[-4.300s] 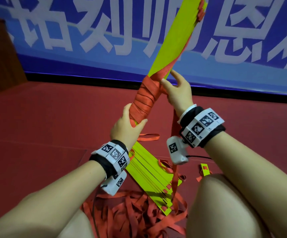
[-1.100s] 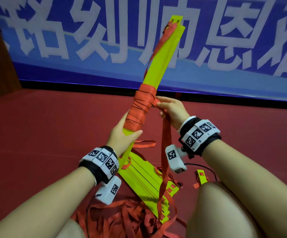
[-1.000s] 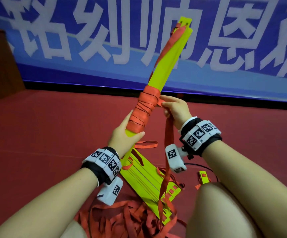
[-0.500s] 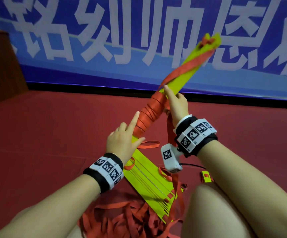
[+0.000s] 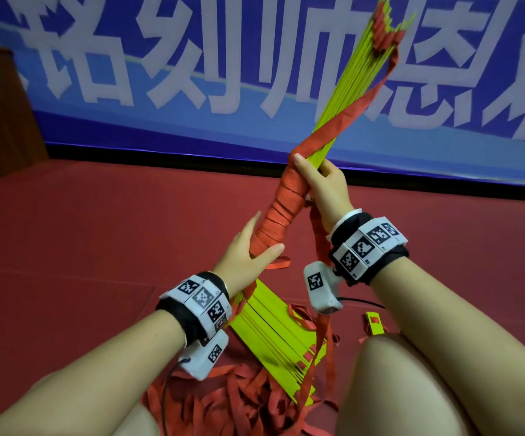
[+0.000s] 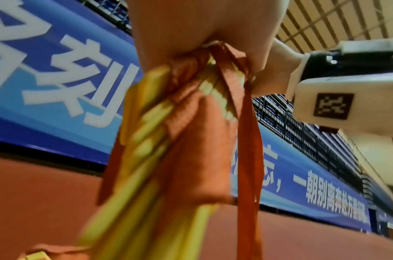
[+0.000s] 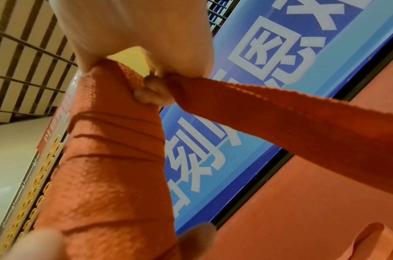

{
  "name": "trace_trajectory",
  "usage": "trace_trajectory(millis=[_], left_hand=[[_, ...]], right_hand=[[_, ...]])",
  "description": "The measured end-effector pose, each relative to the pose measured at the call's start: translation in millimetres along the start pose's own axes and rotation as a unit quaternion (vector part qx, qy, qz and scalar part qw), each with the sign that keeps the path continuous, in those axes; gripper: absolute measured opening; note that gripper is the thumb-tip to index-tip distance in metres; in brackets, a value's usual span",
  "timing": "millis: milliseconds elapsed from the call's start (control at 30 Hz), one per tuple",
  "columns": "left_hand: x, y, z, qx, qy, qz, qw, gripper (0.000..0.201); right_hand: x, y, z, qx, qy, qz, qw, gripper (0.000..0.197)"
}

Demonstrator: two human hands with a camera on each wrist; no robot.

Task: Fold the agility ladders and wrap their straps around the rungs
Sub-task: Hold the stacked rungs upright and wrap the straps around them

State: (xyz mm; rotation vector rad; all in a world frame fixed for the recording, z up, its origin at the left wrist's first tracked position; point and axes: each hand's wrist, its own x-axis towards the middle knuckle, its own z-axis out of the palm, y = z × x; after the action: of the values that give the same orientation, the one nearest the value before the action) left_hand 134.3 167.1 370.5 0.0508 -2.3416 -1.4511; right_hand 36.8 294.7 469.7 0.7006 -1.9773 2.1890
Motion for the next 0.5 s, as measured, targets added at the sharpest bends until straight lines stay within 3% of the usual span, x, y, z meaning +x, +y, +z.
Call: trace_trajectory(millis=[100, 367, 500], left_hand=[[-2.0, 2.3, 2.5, -0.062, 0.003, 0.013, 0.998, 0.061], [-3.6, -0.7, -1.1, -0.109, 0.027, 0.0, 0.994, 0.056], [-3.4, -7.3, -2.3, -0.075, 0.025, 0.008, 0.997, 0.06]], right_hand=[[-1.7, -1.3, 3.4, 0.041, -0.034, 0.014, 0.998, 0.023], [-0.2, 2.0, 1.0, 0.073, -0.118, 0.075, 0.987, 0.032], [-0.9, 11.5, -1.6, 0.063, -0.147, 0.098, 0.982, 0.021]])
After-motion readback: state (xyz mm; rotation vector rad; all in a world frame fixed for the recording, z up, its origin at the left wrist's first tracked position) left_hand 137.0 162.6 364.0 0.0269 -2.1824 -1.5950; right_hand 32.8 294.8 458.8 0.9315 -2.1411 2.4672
